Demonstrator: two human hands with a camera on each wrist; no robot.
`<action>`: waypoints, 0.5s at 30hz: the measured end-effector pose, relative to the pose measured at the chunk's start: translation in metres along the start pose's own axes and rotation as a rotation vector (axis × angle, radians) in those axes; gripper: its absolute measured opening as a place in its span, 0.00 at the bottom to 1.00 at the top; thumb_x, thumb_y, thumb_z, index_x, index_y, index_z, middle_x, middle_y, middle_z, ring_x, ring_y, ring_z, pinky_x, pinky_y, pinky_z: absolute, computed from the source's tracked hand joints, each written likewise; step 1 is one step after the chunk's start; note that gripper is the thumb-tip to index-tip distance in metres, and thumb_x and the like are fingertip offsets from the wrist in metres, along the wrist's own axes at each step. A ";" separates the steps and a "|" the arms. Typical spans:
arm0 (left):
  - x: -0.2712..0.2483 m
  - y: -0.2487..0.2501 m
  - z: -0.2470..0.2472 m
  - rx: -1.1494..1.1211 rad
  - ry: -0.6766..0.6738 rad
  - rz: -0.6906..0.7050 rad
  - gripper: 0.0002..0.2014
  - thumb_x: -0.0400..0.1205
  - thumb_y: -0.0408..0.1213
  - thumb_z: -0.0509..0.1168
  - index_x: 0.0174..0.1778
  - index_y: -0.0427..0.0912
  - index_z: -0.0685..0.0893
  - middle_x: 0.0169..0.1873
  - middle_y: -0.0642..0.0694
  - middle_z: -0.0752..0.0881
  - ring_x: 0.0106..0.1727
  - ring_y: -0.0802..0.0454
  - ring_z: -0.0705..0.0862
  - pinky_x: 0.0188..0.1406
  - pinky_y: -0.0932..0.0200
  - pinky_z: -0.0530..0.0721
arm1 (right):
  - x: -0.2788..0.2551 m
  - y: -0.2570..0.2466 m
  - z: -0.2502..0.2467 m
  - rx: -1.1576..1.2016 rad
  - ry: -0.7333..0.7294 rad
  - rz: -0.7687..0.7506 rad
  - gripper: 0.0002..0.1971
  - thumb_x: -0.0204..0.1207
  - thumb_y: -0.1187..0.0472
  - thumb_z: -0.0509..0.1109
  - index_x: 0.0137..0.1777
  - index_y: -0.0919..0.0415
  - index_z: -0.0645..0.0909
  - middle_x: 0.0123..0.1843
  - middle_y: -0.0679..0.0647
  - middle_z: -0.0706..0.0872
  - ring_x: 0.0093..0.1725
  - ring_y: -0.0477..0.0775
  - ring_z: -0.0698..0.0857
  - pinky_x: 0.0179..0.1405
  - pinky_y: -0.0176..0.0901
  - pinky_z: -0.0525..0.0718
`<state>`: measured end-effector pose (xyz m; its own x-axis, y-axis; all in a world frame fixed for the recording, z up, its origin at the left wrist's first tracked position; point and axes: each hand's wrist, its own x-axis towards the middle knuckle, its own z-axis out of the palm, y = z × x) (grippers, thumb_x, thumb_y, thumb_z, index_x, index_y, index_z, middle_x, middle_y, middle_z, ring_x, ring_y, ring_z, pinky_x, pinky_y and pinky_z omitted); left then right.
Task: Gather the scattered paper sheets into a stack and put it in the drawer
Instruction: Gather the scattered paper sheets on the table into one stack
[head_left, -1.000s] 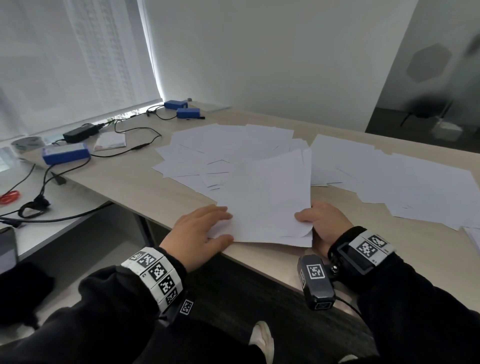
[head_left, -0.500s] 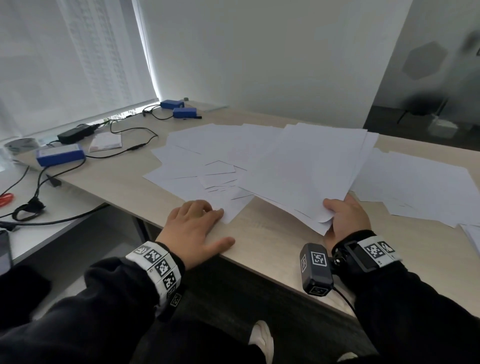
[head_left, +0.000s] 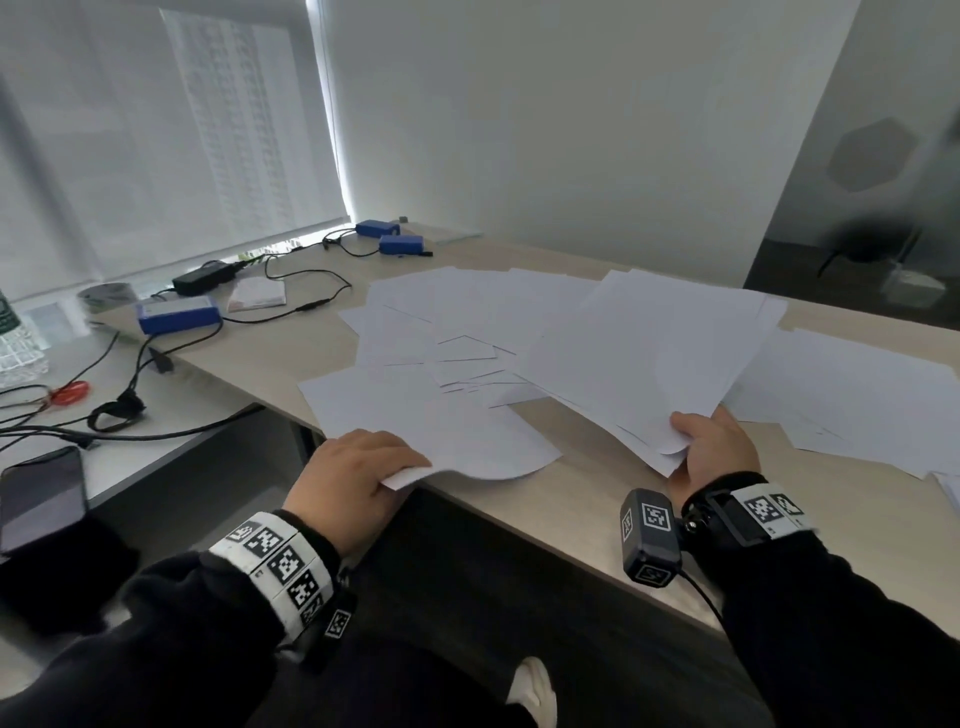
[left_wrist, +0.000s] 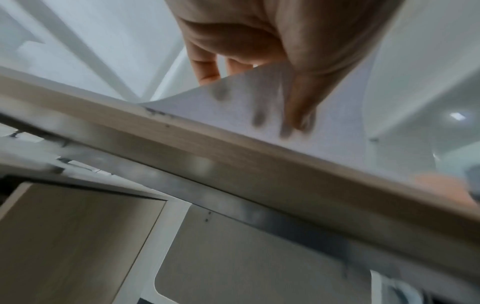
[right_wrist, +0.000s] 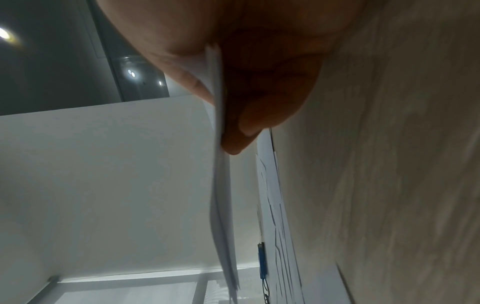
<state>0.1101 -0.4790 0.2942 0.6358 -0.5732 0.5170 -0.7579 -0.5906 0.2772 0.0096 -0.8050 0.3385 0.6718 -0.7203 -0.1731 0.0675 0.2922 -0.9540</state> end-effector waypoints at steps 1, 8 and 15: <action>0.001 -0.002 -0.005 -0.086 0.051 -0.132 0.13 0.82 0.43 0.60 0.51 0.56 0.90 0.46 0.62 0.88 0.49 0.52 0.87 0.50 0.55 0.80 | -0.002 -0.002 -0.002 -0.003 0.000 0.005 0.13 0.79 0.72 0.63 0.56 0.55 0.82 0.56 0.61 0.88 0.48 0.64 0.88 0.52 0.65 0.87; 0.017 0.012 -0.059 -0.600 0.564 -0.585 0.12 0.85 0.40 0.64 0.42 0.64 0.87 0.41 0.57 0.88 0.46 0.60 0.86 0.49 0.58 0.83 | -0.014 -0.005 -0.015 -0.018 0.008 0.001 0.13 0.81 0.73 0.61 0.60 0.59 0.80 0.51 0.58 0.88 0.43 0.57 0.87 0.32 0.39 0.87; 0.036 0.076 -0.056 -0.506 0.578 -0.030 0.13 0.84 0.25 0.63 0.56 0.44 0.89 0.52 0.54 0.89 0.57 0.61 0.85 0.59 0.67 0.80 | -0.020 0.003 -0.026 -0.038 -0.070 0.085 0.13 0.80 0.75 0.61 0.58 0.65 0.82 0.52 0.64 0.89 0.48 0.66 0.88 0.52 0.61 0.86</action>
<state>0.0672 -0.5126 0.3793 0.5850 -0.0904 0.8060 -0.8046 -0.1901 0.5626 -0.0230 -0.8067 0.3329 0.7238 -0.6479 -0.2372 -0.0191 0.3249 -0.9456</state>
